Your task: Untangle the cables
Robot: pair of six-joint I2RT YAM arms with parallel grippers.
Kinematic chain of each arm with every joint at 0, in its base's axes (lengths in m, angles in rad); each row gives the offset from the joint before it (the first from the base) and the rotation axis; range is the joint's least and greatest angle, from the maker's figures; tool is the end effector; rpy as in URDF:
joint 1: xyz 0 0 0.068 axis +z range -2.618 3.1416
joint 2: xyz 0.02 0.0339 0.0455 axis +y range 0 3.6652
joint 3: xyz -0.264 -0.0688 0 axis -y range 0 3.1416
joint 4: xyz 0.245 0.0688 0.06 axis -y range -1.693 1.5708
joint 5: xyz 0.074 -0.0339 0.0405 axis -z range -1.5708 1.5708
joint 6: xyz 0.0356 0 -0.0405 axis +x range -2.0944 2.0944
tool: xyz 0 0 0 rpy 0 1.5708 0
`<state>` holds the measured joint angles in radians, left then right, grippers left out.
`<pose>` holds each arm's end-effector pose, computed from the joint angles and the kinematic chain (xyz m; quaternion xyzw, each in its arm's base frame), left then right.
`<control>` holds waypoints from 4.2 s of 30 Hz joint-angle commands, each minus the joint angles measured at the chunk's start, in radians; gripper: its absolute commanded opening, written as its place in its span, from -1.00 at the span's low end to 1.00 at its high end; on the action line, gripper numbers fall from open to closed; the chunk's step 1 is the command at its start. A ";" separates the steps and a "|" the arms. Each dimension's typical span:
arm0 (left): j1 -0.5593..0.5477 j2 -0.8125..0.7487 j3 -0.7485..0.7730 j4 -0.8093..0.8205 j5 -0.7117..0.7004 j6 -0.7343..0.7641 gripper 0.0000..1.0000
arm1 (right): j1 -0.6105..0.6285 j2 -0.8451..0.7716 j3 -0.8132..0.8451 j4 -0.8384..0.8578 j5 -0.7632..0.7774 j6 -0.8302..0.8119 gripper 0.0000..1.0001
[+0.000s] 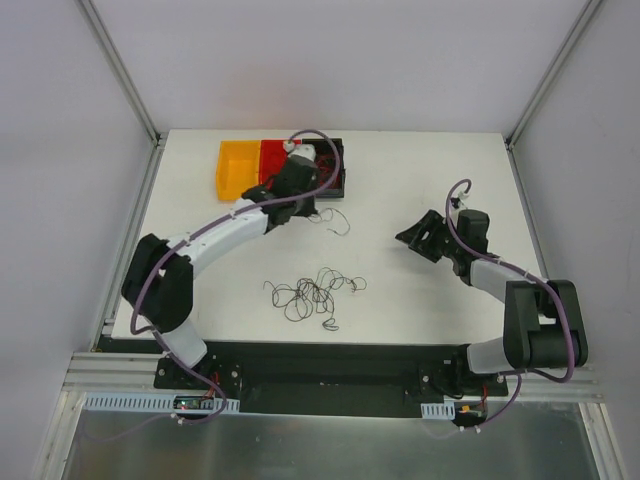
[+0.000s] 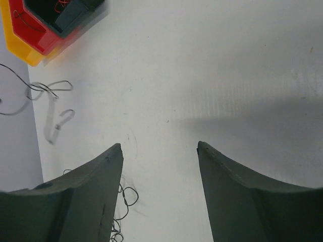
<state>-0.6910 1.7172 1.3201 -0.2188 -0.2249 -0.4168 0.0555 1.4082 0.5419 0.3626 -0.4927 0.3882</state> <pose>0.3105 -0.2465 0.2725 0.0695 0.8813 -0.1554 0.4408 0.2726 0.0320 0.1753 0.0159 0.8440 0.3134 0.4349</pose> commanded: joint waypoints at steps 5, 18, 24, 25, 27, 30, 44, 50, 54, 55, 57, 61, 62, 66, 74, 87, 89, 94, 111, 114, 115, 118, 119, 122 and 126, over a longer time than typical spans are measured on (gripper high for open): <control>0.244 -0.159 0.020 0.007 -0.085 0.170 -1.00 | -0.006 0.018 0.004 0.042 0.000 -0.015 0.27; 0.479 -0.004 0.295 0.036 -0.186 0.375 -1.00 | -0.006 0.051 0.013 0.044 -0.007 -0.012 0.26; 0.479 0.162 0.433 0.058 -0.281 0.542 -1.00 | -0.006 0.078 0.023 0.045 -0.017 -0.009 0.27; 0.478 0.192 0.450 0.059 -0.286 0.552 -1.00 | -0.006 0.084 0.021 0.048 -0.018 -0.006 0.26; 0.478 0.254 0.482 0.059 -0.307 0.567 -1.00 | -0.006 0.092 0.023 0.056 -0.023 -0.002 0.26; 0.476 0.338 0.513 0.061 -0.332 0.572 -1.00 | -0.006 0.103 0.026 0.062 -0.030 0.003 0.26; 0.504 0.501 0.554 -0.010 -0.108 0.354 -1.00 | -0.005 0.149 0.032 0.095 -0.060 0.024 0.27; 0.518 0.429 0.564 -0.073 -0.134 0.332 -0.31 | -0.003 0.146 0.035 0.093 -0.069 0.021 0.27; 0.522 0.342 0.533 -0.116 -0.120 0.306 0.01 | 0.000 0.143 0.036 0.093 -0.075 0.023 0.28; 0.522 0.319 0.518 -0.120 -0.111 0.299 0.08 | 0.000 0.144 0.038 0.091 -0.076 0.023 0.28; 0.522 0.268 0.481 -0.128 -0.087 0.256 0.40 | 0.001 0.140 0.039 0.090 -0.078 0.023 0.28; 0.528 0.184 0.433 -0.183 0.044 0.178 0.75 | 0.006 0.129 0.038 0.084 -0.079 0.017 0.29; 0.528 0.165 0.424 -0.203 0.086 0.158 0.77 | 0.009 0.126 0.041 0.079 -0.078 0.012 0.29; 0.528 0.040 0.279 -0.217 0.373 0.076 0.75 | 0.029 0.121 0.062 0.038 -0.072 -0.025 0.31; 0.386 -0.243 -0.135 -0.123 0.742 0.025 0.68 | 0.142 0.097 0.104 0.022 -0.099 -0.084 0.31; 0.098 -0.337 -0.441 0.140 0.791 -0.146 0.59 | 0.395 -0.026 0.052 -0.056 -0.233 -0.173 0.25; 0.029 -0.306 -0.441 0.142 0.741 -0.148 0.44 | 0.444 -0.064 0.018 -0.089 -0.224 -0.230 0.22; -0.103 -0.211 -0.407 0.088 0.514 -0.134 0.42 | 0.520 -0.103 -0.020 -0.142 -0.101 -0.261 0.05; -0.194 -0.120 -0.458 0.015 0.231 -0.120 -0.08 | 0.667 -0.484 0.148 -0.309 0.339 -0.360 -0.99; -0.196 -0.100 -0.470 0.016 0.180 -0.129 -0.14 | 0.665 -0.578 0.314 -0.462 0.445 -0.373 -0.99; -0.193 -0.093 -0.473 0.010 0.173 -0.128 -0.17 | 0.667 -0.592 0.381 -0.523 0.471 -0.382 -0.99; -0.193 -0.088 -0.478 0.001 0.148 -0.135 -0.31 | 0.664 -0.594 0.585 -0.667 0.549 -0.411 -0.99; -0.191 -0.093 -0.482 0.001 0.148 -0.134 -0.34 | 0.664 -0.586 0.655 -0.703 0.580 -0.419 -0.99; -0.191 -0.119 -0.501 -0.001 0.127 -0.139 -0.35 | 0.664 -0.584 0.791 -0.743 0.614 -0.445 -0.99; -0.182 -0.171 -0.533 -0.002 0.087 -0.151 -0.34 | 0.665 -0.601 0.860 -0.737 0.646 -0.489 -0.99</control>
<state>-0.8825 1.5906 0.8375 -0.1612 -0.0597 -0.5457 0.7197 0.8131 1.3495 -0.2943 0.0696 -0.0338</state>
